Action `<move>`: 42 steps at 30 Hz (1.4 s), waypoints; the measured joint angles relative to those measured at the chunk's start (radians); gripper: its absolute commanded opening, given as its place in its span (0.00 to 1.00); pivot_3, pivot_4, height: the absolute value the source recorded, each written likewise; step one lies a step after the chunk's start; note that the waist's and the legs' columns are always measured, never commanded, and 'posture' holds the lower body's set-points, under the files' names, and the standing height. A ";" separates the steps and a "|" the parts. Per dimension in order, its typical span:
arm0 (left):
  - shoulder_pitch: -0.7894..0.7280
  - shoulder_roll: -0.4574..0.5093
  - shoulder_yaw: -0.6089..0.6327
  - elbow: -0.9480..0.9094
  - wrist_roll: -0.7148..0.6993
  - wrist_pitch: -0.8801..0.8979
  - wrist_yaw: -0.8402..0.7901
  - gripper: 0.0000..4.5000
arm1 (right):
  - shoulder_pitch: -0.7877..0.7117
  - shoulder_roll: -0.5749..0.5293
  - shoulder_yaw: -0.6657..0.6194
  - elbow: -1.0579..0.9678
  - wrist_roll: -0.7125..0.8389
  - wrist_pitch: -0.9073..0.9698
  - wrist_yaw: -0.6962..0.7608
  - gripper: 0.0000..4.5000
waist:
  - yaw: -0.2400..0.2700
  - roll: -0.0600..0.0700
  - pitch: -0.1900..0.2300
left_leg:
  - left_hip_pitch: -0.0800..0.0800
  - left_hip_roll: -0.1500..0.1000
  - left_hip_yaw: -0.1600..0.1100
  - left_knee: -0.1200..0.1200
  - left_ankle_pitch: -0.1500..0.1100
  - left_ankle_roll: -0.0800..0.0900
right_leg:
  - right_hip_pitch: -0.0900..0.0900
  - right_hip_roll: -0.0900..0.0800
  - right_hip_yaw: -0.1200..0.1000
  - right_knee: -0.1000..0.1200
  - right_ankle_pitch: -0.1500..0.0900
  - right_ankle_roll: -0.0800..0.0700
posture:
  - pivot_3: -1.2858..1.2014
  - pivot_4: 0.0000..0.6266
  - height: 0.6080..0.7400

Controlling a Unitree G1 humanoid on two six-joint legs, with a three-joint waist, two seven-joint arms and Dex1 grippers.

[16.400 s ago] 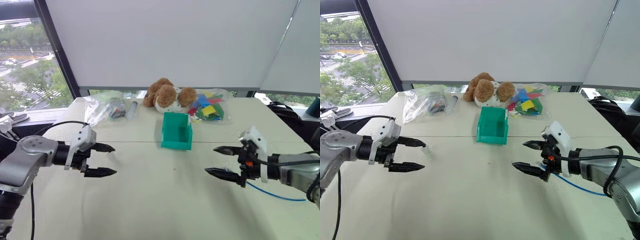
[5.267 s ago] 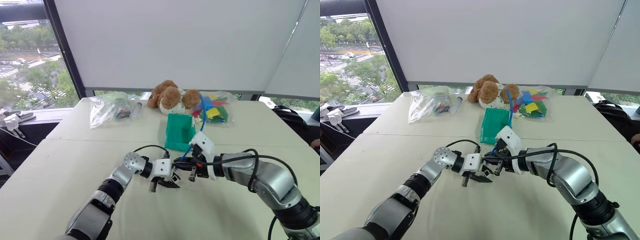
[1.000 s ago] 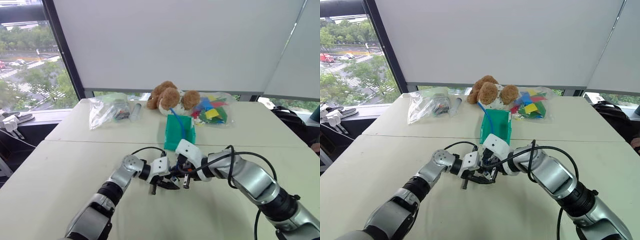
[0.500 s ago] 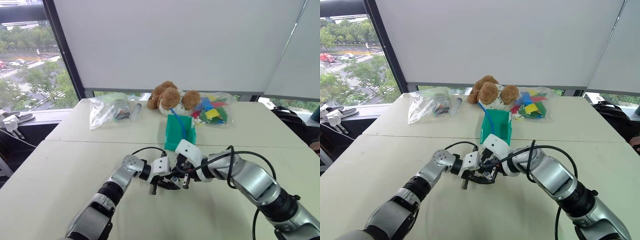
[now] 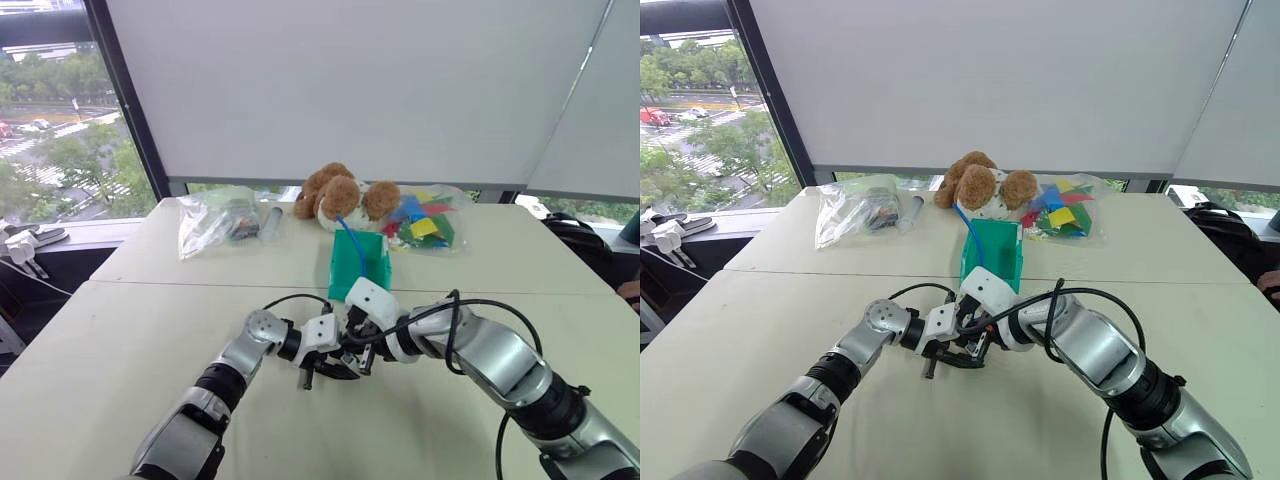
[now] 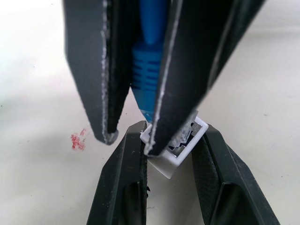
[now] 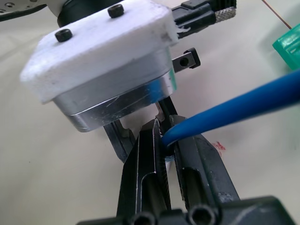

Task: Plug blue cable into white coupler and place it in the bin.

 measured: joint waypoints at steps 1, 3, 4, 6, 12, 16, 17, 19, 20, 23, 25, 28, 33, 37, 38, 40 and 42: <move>0.001 0.000 0.000 0.000 0.000 0.000 0.000 0.16 | -0.003 0.007 -0.001 0.000 0.001 0.018 -0.006 0.00 | 0.000 0.000 -0.001 | 0.000 0.000 0.000 0.000 0.000 0.000 | 0.000 0.000 0.000 0.000 0.000 0.000 | 0.52 0.24 1.00; 0.001 0.000 0.000 0.000 0.000 0.000 0.000 0.16 | -0.010 0.015 -0.002 0.002 0.003 0.041 -0.014 0.00 | 0.000 0.000 -0.001 | 0.000 0.000 0.000 0.000 0.000 0.000 | 0.000 0.000 0.000 0.000 0.000 0.000 | 0.52 0.24 1.00; 0.001 0.000 0.000 0.000 0.001 0.000 0.000 0.16 | -0.012 0.018 -0.003 0.002 0.006 0.050 -0.018 0.00 | 0.000 0.000 -0.002 | 0.000 0.000 0.000 -0.001 0.000 0.000 | 0.000 0.000 0.000 -0.001 0.000 0.000 | 0.52 0.24 1.00; 0.003 0.000 0.000 -0.002 0.001 0.000 0.000 0.16 | -0.013 0.023 -0.006 0.002 0.011 0.067 -0.024 0.00 | 0.000 0.000 -0.002 | 0.000 0.000 0.000 -0.001 0.000 0.000 | 0.000 0.000 0.000 -0.001 0.000 0.000 | 0.52 0.24 1.00; 0.006 -0.001 -0.001 -0.008 0.001 0.000 0.000 0.16 | -0.033 0.031 -0.006 -0.005 0.029 0.129 -0.052 0.00 | 0.000 0.001 -0.003 | 0.000 0.000 -0.001 -0.003 0.000 0.000 | 0.000 -0.001 0.000 -0.003 0.000 0.000 | 0.52 0.24 1.00; 0.007 0.000 -0.001 -0.009 0.001 0.000 0.000 0.16 | -0.034 0.050 -0.012 -0.008 0.037 0.154 -0.076 0.00 | -0.001 0.001 -0.004 | 0.000 0.000 -0.001 -0.003 0.000 0.000 | 0.001 -0.001 0.000 -0.005 0.000 -0.001 | 0.52 0.24 1.00; 0.007 0.000 -0.001 -0.009 0.001 0.000 0.000 0.16 | -0.034 0.053 -0.013 -0.008 0.038 0.157 -0.081 0.00 | -0.001 0.001 -0.004 | 0.000 0.000 -0.001 -0.003 0.000 0.001 | 0.001 -0.002 0.000 -0.006 -0.001 -0.003 | 0.52 0.24 1.00; 0.007 0.001 -0.001 -0.009 0.001 0.001 -0.001 0.16 | -0.034 0.064 -0.015 -0.007 0.038 0.165 -0.093 0.00 | -0.001 0.001 -0.004 | 0.000 0.000 -0.001 -0.003 0.000 0.001 | 0.001 -0.002 0.000 -0.006 -0.001 -0.003 | 0.52 0.24 1.00; 0.007 0.001 -0.001 -0.010 0.001 0.001 -0.001 0.16 | -0.034 0.067 -0.016 -0.007 0.039 0.168 -0.098 0.00 | -0.001 0.001 -0.005 | 0.000 0.000 -0.001 -0.003 0.000 0.001 | 0.001 -0.002 0.000 -0.006 -0.001 -0.003 | 0.52 0.24 1.00; 0.007 0.001 -0.001 -0.010 0.001 0.002 -0.001 0.16 | -0.034 0.074 -0.017 -0.007 0.040 0.176 -0.112 0.00 | -0.002 0.001 -0.005 | 0.000 0.000 -0.001 -0.003 -0.001 0.001 | 0.001 -0.002 0.000 -0.006 -0.001 -0.003 | 0.52 0.24 1.00; 0.008 0.001 -0.001 -0.011 0.001 0.003 -0.001 0.16 | -0.034 0.075 -0.018 -0.009 0.042 0.182 -0.121 0.00 | -0.002 0.001 -0.005 | 0.000 0.001 -0.001 -0.004 -0.001 0.001 | 0.001 -0.002 0.000 -0.006 -0.001 -0.004 | 0.52 0.24 1.00; 0.008 0.001 -0.001 -0.011 0.001 0.003 -0.001 0.16 | -0.032 0.084 -0.027 -0.011 0.051 0.200 -0.135 0.00 | -0.002 0.001 -0.006 | -0.001 0.001 -0.001 -0.004 -0.001 0.001 | 0.001 -0.003 0.001 -0.007 -0.001 -0.004 | 0.52 0.24 1.00; 0.009 -0.001 -0.003 -0.011 0.001 0.003 -0.002 0.16 | -0.017 0.088 -0.044 -0.030 0.063 0.220 -0.163 0.00 | -0.002 0.002 -0.007 | -0.001 0.001 -0.001 -0.005 -0.001 0.001 | 0.001 -0.003 0.001 -0.009 -0.001 -0.004 | 0.52 0.24 1.00; 0.009 -0.001 -0.005 -0.011 0.001 0.003 -0.003 0.16 | 0.002 0.098 -0.068 -0.053 0.076 0.247 -0.188 0.00 | -0.002 0.002 -0.009 | -0.001 0.000 -0.001 -0.006 -0.001 0.001 | 0.000 -0.004 0.001 -0.010 -0.002 -0.004 | 0.52 0.24 1.00; 0.009 -0.001 -0.005 -0.011 0.001 0.002 -0.004 0.16 | 0.008 0.104 -0.077 -0.063 0.079 0.260 -0.194 0.00 | -0.002 0.002 -0.010 | -0.001 0.000 -0.001 -0.007 -0.001 0.001 | 0.000 -0.004 0.001 -0.010 -0.002 -0.004 | 0.52 0.24 1.00; 0.009 -0.001 -0.005 -0.011 0.001 0.002 -0.005 0.16 | 0.014 0.109 -0.088 -0.079 0.086 0.279 -0.205 0.00 | -0.001 0.002 -0.010 | -0.001 0.000 -0.001 -0.007 -0.001 0.001 | 0.000 -0.004 0.001 -0.010 -0.002 -0.004 | 0.52 0.24 1.00; 0.009 -0.001 -0.005 -0.011 0.001 0.002 -0.007 0.16 | 0.019 0.117 -0.097 -0.089 0.090 0.295 -0.217 0.00 | -0.001 0.002 -0.010 | -0.001 0.000 -0.001 -0.008 -0.001 0.001 | 0.000 -0.004 0.001 -0.010 -0.002 -0.004 | 0.52 0.24 1.00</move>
